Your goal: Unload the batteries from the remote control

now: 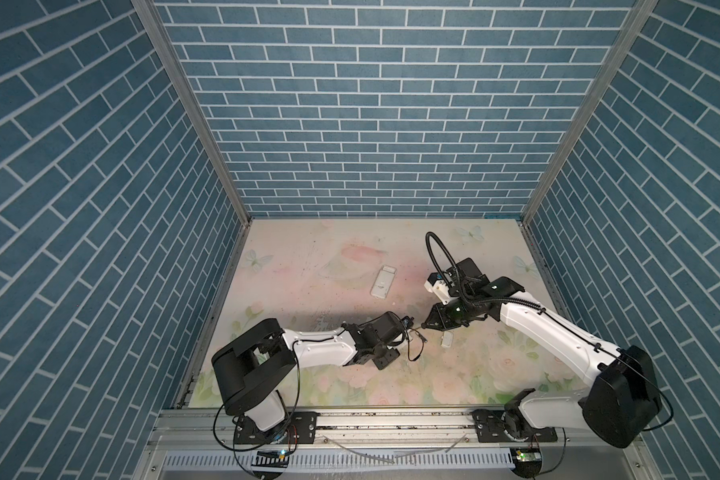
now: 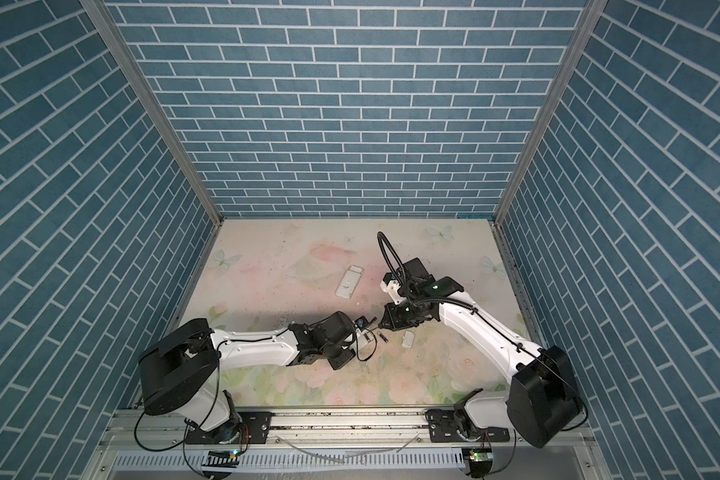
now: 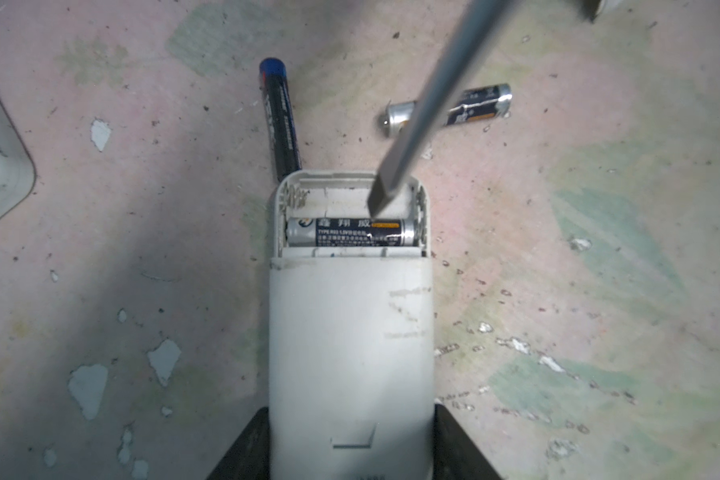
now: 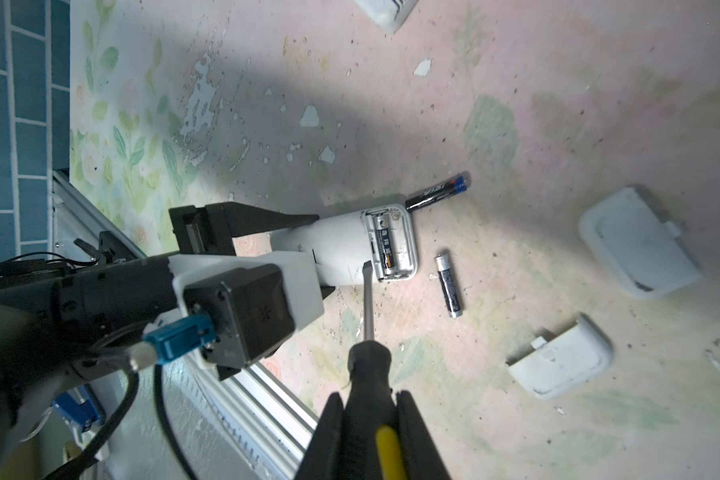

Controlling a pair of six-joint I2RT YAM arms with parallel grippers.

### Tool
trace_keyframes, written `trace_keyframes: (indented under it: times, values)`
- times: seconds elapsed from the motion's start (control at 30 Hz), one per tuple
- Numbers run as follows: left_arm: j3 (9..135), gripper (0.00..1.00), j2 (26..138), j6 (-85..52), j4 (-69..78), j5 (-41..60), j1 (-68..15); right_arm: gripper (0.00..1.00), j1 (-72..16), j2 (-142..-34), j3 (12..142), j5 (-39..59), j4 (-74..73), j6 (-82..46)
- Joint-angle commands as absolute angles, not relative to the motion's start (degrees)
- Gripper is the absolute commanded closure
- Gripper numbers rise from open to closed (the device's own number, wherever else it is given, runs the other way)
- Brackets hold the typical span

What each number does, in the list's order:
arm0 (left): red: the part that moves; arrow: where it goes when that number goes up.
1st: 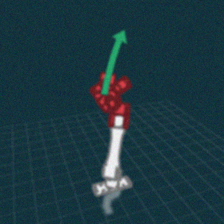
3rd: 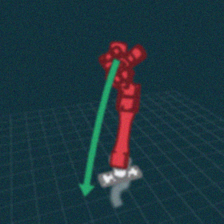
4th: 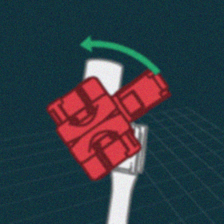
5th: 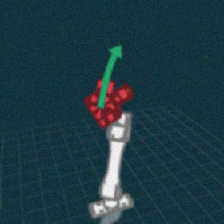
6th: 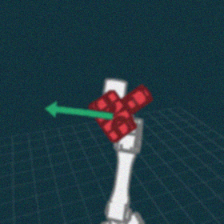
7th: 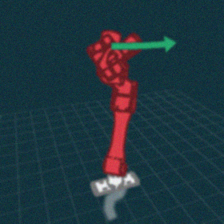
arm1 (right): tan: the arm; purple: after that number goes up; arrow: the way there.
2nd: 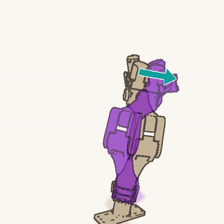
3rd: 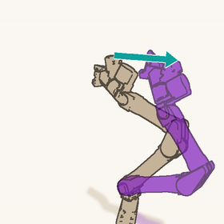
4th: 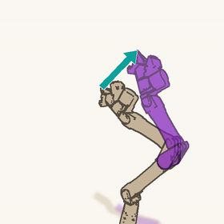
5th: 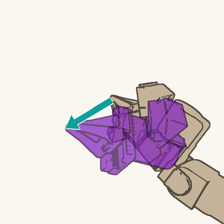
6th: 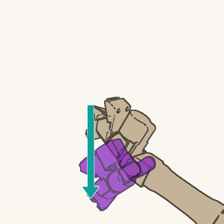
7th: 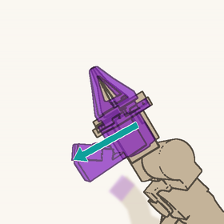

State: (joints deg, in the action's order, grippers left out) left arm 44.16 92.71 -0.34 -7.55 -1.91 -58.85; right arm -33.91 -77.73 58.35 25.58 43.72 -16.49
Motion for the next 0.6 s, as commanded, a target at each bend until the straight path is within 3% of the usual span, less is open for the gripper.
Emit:
trace_keyframes:
  times: [0.0,0.37,0.57]
  values:
    - [42.25,0.77,94.83,1.54,-11.00,-0.50,-58.87,1.00,-33.28,-80.77,57.99,29.09,45.98,-17.66]
    - [41.31,0.75,93.59,1.19,-10.34,-1.32,-58.89,1.00,-33.22,-80.78,57.60,27.61,44.94,-20.23]
    - [41.40,0.47,92.01,-0.37,-11.21,0.90,-57.84,1.00,-32.68,-78.96,58.34,25.77,46.55,-19.38]
